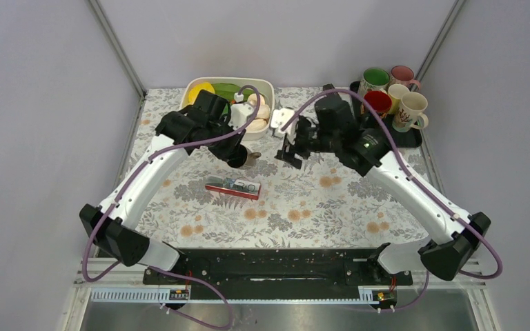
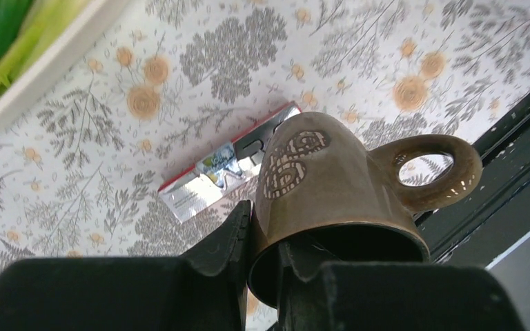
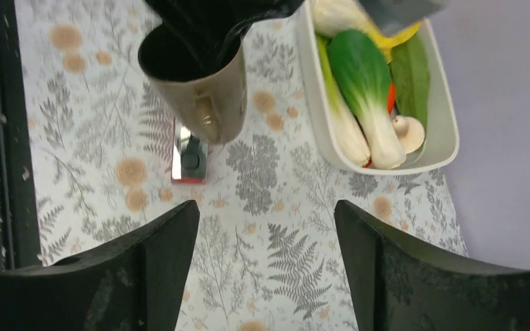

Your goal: Turn the mug right side up

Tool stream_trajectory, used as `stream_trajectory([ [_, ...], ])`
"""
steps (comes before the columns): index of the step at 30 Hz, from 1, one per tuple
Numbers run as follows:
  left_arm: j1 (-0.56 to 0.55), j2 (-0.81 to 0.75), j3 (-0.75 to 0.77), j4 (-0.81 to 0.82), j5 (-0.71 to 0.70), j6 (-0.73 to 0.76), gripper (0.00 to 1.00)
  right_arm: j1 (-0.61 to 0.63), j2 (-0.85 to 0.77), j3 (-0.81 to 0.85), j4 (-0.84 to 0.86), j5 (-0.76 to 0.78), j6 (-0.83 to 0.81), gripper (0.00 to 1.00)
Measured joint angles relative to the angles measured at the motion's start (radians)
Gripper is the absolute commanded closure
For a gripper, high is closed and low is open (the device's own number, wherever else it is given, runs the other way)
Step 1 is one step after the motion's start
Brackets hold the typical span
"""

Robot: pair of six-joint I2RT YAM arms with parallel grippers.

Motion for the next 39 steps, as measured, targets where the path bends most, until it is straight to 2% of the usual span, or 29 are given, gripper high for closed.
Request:
stream_trajectory([
  [3, -0.003, 0.04, 0.021, -0.062, -0.019, 0.003, 1.0, 0.066, 0.043, 0.007, -0.1, 0.097, -0.086, 0.19],
  [7, -0.008, 0.066, 0.032, -0.111, -0.027, 0.003, 1.0, 0.145, 0.054, -0.012, -0.175, 0.13, -0.199, 0.21],
  [10, -0.023, 0.067, 0.032, -0.139, -0.027, 0.003, 1.0, 0.182, 0.064, -0.001, -0.201, 0.135, -0.243, 0.31],
  [11, -0.027, 0.067, 0.032, -0.143, -0.027, 0.003, 1.0, 0.19, 0.076, 0.011, -0.207, 0.142, -0.252, 0.35],
  [19, -0.043, 0.068, 0.033, -0.149, -0.028, 0.002, 1.0, 0.245, 0.241, 0.109, -0.25, 0.211, -0.272, 0.35],
  [21, -0.043, 0.069, 0.033, -0.151, -0.028, 0.003, 1.0, 0.254, 0.268, 0.126, -0.26, 0.226, -0.271, 0.41],
  [26, -0.043, 0.092, 0.039, -0.156, -0.032, 0.002, 1.0, 0.27, 0.306, 0.168, -0.267, 0.241, -0.269, 0.43],
  [30, -0.044, 0.105, 0.039, -0.156, -0.035, 0.002, 1.0, 0.286, 0.337, 0.21, -0.273, 0.267, -0.266, 0.51],
  [33, -0.043, 0.105, 0.039, -0.156, -0.035, -0.002, 1.0, 0.291, 0.357, 0.227, -0.289, 0.289, -0.264, 0.43],
  [34, -0.043, 0.105, 0.039, -0.156, -0.035, -0.003, 1.0, 0.291, 0.363, 0.23, -0.294, 0.296, -0.263, 0.44],
  [36, -0.043, 0.105, 0.039, -0.156, -0.035, -0.005, 1.0, 0.292, 0.372, 0.233, -0.303, 0.313, -0.263, 0.51],
  [39, -0.042, 0.106, 0.039, -0.156, -0.035, -0.006, 1.0, 0.292, 0.384, 0.24, -0.317, 0.336, -0.265, 0.7],
])
